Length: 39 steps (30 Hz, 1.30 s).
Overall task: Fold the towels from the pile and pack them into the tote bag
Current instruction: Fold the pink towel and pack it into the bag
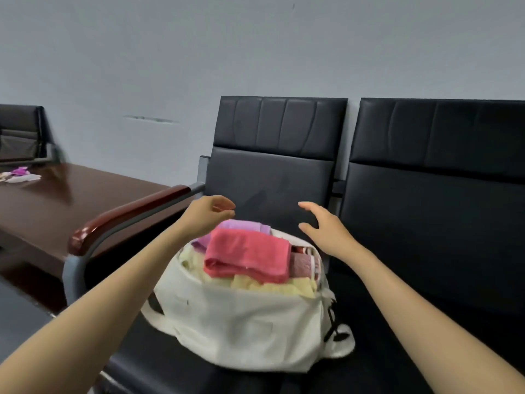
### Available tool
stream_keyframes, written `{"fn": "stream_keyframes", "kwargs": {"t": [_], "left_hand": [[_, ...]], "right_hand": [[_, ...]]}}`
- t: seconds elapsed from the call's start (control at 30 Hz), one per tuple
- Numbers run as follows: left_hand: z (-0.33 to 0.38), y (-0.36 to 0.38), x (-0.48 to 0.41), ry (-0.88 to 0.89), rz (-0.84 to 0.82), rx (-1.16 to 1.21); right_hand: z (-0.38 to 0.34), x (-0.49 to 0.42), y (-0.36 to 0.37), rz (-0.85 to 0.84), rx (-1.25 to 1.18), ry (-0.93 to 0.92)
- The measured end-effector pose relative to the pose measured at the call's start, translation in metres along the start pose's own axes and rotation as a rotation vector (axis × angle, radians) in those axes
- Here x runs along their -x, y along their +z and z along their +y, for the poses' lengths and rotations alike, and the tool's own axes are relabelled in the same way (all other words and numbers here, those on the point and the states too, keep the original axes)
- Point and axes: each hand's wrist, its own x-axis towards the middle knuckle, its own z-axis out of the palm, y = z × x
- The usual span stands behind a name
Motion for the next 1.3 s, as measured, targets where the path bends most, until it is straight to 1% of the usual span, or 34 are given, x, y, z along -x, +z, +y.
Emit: {"fn": "stream_keyframes", "kwargs": {"t": [0.1, 0.2, 0.3, 0.33, 0.43, 0.5, 0.63, 0.73, 0.87, 0.97, 1.03, 1.1, 1.2, 1.3], "left_hand": [[-0.013, -0.002, -0.043, 0.017, -0.025, -0.071], [-0.022, 0.001, -0.057, 0.032, -0.093, -0.140], [-0.033, 0.007, -0.057, 0.032, -0.218, -0.137], [-0.037, 0.012, -0.054, 0.040, -0.262, -0.168], [-0.049, 0.030, -0.047, 0.102, -0.397, -0.376], [-0.056, 0.040, -0.047, 0.149, -0.434, -0.431], [-0.068, 0.051, -0.043, 0.195, -0.407, -0.484], [-0.077, 0.061, -0.030, 0.259, -0.359, -0.549], [-0.087, 0.064, -0.025, 0.295, -0.330, -0.566], [-0.087, 0.064, -0.028, 0.299, -0.354, -0.533], [-0.088, 0.065, -0.030, 0.306, -0.371, -0.506], [-0.091, 0.066, -0.033, 0.317, -0.383, -0.481], [-0.091, 0.066, -0.035, 0.320, -0.411, -0.459], [-0.090, 0.067, -0.035, 0.328, -0.405, -0.460]], "right_hand": [[0.000, -0.043, 0.006, 0.054, -0.024, -0.006], [0.000, -0.061, 0.013, 0.036, -0.011, -0.003], [0.006, -0.066, 0.024, -0.056, 0.049, 0.011], [0.008, -0.065, 0.029, -0.100, 0.075, 0.015], [0.010, -0.061, 0.047, -0.210, 0.153, 0.040], [0.012, -0.060, 0.057, -0.214, 0.154, 0.062], [0.017, -0.062, 0.062, -0.200, 0.121, 0.117], [0.017, -0.064, 0.067, -0.228, 0.184, 0.139], [0.011, -0.071, 0.075, -0.260, 0.418, 0.118], [0.007, -0.078, 0.081, -0.309, 0.686, 0.033], [0.005, -0.083, 0.083, -0.326, 0.807, -0.034], [0.005, -0.085, 0.082, -0.309, 0.821, -0.084], [0.014, -0.085, 0.077, -0.247, 0.742, -0.141], [0.022, -0.083, 0.078, -0.235, 0.713, -0.195]]}}
